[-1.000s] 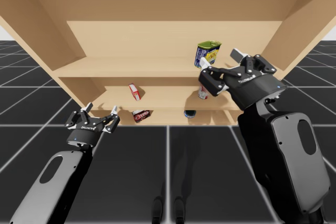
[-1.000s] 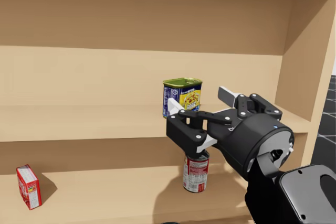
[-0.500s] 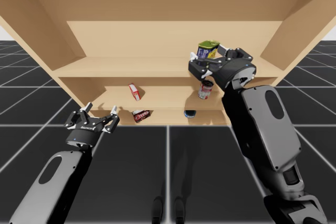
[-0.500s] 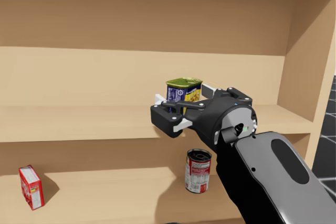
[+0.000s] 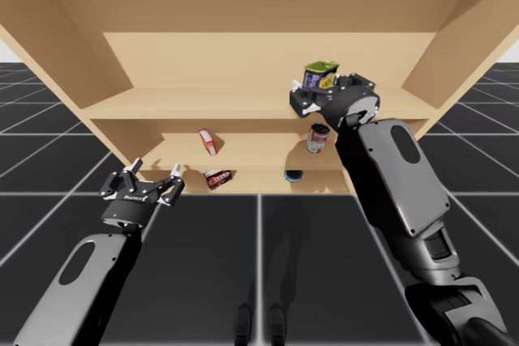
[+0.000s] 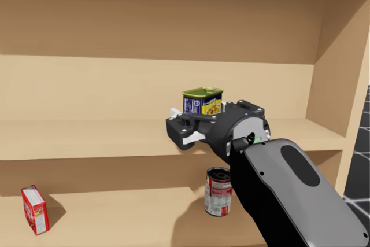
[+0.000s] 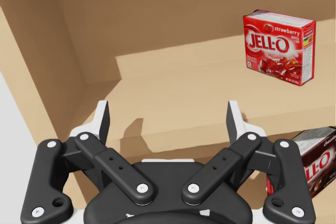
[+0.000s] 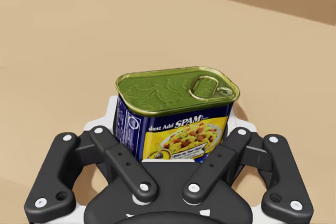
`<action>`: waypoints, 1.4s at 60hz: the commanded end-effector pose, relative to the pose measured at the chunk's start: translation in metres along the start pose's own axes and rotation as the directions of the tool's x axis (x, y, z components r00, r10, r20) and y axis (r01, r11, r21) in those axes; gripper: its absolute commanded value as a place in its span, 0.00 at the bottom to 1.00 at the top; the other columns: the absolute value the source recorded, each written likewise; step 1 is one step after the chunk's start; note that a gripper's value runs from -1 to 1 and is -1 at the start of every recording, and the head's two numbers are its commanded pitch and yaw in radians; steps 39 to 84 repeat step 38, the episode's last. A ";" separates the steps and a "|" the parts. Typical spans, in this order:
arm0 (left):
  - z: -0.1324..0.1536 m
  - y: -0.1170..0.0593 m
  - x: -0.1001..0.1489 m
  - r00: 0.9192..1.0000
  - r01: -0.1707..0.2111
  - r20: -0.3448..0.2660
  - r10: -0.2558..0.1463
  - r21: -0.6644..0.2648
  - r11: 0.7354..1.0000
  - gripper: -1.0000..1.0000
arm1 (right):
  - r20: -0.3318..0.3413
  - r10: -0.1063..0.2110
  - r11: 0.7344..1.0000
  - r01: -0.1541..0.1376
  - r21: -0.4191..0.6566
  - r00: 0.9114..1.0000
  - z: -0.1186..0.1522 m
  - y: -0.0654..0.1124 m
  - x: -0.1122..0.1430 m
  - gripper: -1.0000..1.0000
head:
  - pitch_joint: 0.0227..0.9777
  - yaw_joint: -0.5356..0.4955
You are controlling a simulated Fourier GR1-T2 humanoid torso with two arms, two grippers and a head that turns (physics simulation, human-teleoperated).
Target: Retrieve the spam can from the shelves.
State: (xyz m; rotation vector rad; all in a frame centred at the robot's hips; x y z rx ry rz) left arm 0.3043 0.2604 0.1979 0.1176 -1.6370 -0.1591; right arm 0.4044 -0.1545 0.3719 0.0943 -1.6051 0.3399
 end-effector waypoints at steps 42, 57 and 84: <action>-0.001 -0.002 -0.001 1.000 0.007 -0.006 -0.007 -0.006 1.000 0.00 | 0.109 0.082 0.996 -0.077 -0.055 0.991 0.127 -0.026 -0.006 1.00 | 0.26 0.36; -0.001 -0.002 -0.001 1.000 0.007 -0.006 -0.007 -0.006 1.000 0.00 | 0.109 0.082 0.996 -0.077 -0.055 0.991 0.127 -0.026 -0.006 1.00 | 0.26 0.36; -0.001 -0.002 -0.001 1.000 0.007 -0.006 -0.007 -0.006 1.000 0.00 | 0.109 0.082 0.996 -0.077 -0.055 0.991 0.127 -0.026 -0.006 1.00 | 0.26 0.36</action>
